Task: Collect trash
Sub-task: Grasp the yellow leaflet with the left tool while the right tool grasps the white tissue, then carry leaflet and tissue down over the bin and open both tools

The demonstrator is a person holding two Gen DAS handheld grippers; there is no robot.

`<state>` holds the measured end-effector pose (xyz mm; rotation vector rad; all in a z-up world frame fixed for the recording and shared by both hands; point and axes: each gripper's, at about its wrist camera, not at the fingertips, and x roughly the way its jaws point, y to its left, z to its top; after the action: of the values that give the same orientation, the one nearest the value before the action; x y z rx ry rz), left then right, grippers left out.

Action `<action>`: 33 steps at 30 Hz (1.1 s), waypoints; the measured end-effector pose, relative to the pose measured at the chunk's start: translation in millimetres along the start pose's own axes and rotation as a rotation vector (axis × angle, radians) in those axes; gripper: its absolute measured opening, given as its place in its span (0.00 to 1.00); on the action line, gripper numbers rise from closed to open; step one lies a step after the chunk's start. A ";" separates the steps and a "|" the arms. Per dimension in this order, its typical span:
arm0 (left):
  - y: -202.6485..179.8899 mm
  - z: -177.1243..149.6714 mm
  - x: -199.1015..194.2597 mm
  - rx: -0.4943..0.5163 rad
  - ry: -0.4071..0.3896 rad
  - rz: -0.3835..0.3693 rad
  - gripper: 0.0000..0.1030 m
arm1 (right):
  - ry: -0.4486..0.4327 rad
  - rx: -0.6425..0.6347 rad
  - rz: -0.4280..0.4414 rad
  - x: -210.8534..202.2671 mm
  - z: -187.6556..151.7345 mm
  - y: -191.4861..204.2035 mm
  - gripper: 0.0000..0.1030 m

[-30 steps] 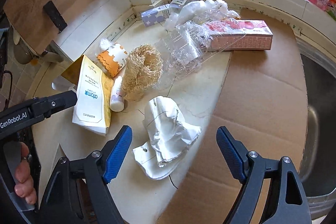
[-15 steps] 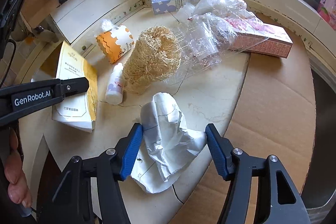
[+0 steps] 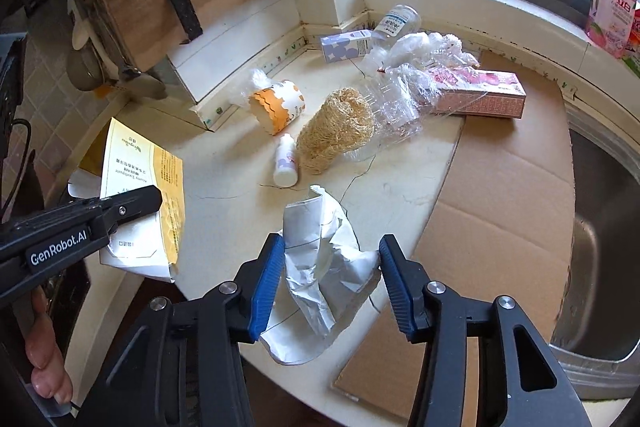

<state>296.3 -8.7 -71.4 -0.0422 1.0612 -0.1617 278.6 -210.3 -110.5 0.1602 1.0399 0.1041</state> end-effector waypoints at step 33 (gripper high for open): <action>8.1 -368.0 69.2 0.197 0.218 0.033 0.10 | 0.190 0.031 0.097 18.2 -371.1 13.0 0.49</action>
<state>9.6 4.7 -311.8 0.1739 1.2581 -0.2437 -33.1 -163.9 -307.7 0.2319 1.2233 0.1939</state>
